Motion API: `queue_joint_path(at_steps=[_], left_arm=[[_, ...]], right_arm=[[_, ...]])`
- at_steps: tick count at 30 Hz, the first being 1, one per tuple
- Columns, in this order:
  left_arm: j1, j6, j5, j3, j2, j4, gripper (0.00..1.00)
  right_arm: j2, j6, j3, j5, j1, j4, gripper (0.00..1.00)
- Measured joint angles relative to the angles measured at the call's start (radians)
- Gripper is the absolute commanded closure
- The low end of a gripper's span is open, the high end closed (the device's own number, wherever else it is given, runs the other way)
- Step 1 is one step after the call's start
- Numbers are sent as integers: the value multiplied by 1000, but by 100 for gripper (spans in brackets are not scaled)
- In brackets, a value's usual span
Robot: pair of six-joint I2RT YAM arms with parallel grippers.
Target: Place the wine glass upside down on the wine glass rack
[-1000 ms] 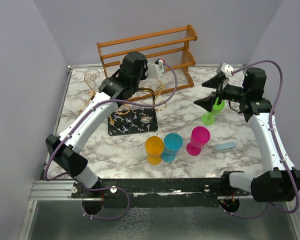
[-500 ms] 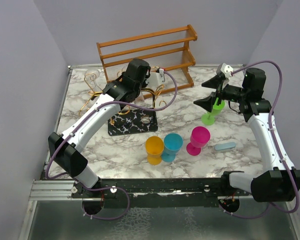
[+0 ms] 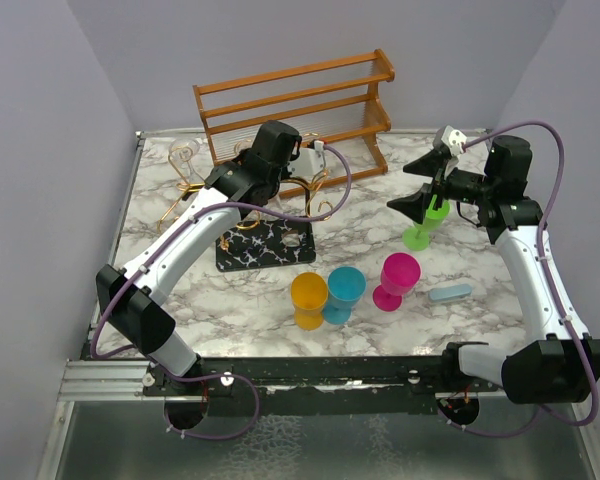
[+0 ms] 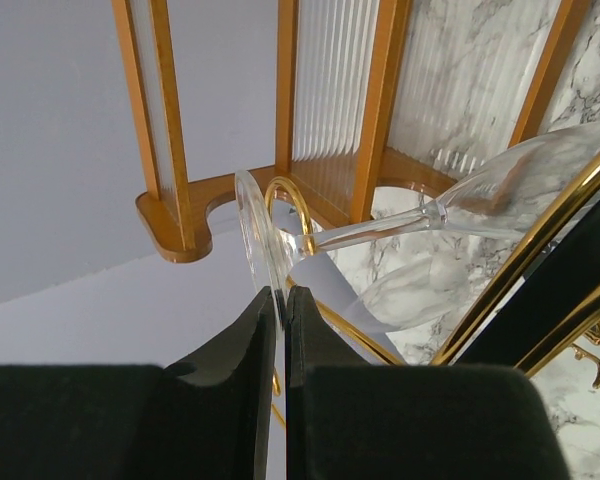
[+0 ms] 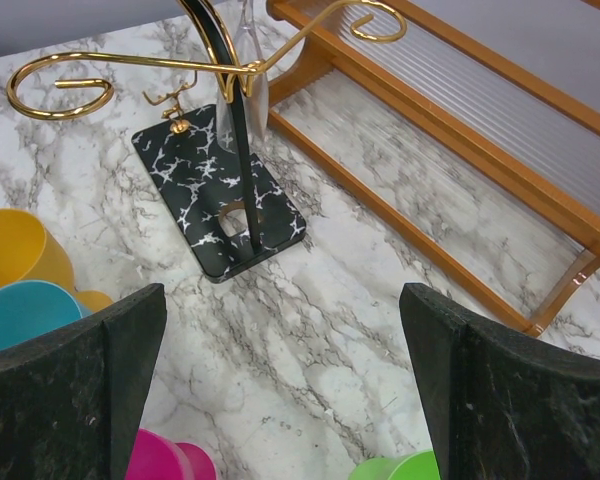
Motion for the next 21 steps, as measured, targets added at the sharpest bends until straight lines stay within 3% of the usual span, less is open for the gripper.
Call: queue_joint_path(at_steps=[21], left_arm=[[0,-8,-92,0,0,-5,100]], right_arm=[[8,3,-9,1,0,4,0]])
